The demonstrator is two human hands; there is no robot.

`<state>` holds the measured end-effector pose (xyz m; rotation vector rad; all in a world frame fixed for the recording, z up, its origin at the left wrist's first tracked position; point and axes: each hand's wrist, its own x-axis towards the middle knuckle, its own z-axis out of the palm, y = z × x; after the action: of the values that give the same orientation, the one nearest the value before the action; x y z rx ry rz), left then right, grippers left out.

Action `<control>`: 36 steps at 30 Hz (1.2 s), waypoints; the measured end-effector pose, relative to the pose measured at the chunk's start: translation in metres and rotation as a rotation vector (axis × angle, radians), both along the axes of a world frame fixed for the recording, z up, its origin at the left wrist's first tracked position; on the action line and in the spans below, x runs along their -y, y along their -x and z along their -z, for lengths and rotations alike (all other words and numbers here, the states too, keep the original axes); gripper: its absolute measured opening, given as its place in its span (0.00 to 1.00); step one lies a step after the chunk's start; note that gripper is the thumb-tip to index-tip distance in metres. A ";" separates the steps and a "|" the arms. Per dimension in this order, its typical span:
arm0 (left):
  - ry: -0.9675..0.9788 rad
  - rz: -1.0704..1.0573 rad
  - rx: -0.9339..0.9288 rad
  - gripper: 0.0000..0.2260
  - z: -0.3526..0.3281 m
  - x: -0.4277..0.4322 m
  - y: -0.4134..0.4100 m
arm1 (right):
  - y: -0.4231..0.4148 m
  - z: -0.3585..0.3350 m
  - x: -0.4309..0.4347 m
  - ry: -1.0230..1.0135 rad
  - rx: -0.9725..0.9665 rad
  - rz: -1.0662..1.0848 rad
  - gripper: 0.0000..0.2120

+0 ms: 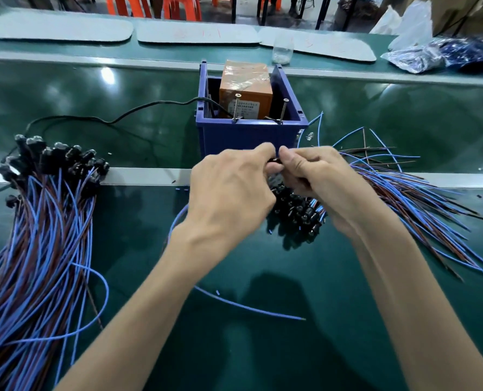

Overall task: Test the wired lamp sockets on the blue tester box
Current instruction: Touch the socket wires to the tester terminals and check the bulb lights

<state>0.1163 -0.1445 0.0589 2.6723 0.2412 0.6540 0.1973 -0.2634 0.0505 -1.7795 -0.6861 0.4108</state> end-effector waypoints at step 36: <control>-0.017 0.138 0.000 0.12 0.032 0.008 0.030 | 0.018 0.029 0.018 0.105 -0.013 -0.140 0.18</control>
<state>0.0866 -0.1528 0.0267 2.6762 0.0503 0.6159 0.1797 -0.2812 0.0217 -1.8314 -0.7950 0.5619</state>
